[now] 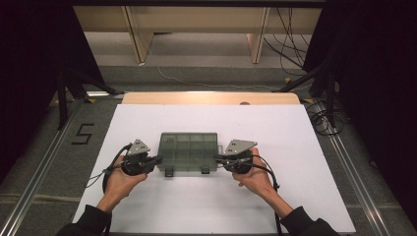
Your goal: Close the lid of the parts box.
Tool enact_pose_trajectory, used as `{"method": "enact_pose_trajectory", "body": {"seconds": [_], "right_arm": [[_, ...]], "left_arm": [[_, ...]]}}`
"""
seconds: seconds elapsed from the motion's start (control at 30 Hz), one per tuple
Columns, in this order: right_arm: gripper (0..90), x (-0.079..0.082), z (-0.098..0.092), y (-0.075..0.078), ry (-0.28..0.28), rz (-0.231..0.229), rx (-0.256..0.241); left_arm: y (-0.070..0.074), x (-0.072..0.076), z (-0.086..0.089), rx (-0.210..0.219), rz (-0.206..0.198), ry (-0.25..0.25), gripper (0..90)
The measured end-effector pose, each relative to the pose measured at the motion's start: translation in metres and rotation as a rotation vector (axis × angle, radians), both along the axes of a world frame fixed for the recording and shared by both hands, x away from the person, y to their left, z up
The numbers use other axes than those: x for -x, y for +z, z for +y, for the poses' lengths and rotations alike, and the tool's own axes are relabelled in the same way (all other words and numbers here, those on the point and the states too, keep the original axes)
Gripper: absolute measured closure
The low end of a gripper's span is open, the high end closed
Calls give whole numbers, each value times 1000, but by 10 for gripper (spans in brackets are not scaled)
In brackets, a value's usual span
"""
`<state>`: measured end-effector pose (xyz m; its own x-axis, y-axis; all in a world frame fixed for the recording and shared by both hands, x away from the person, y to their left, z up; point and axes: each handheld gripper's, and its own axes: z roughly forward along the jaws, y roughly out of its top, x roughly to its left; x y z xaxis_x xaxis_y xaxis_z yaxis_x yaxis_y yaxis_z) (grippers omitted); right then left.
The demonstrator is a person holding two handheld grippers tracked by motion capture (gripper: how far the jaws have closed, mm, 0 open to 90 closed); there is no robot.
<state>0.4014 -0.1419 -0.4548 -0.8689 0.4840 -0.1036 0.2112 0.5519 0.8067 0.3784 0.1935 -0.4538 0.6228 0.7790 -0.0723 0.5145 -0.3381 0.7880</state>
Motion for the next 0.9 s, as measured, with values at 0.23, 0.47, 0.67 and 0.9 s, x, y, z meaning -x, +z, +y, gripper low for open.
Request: {"method": "enact_pose_trajectory", "body": {"seconds": [0.23,0.47,0.67,0.9], "right_arm": [[888,0,0,0,1,3,-4],[890,0,0,-4,2,5,9],[893,0,0,-5,2,11,16],[892,0,0,-6,-5,7,8]], "left_arm": [[0,0,0,-15,-1,-2,892],[-3,1,0,-32,6,-12,893],[-5,1,-1,-16,4,-4,893],[-5,2,-1,-19,6,-6,891]]}}
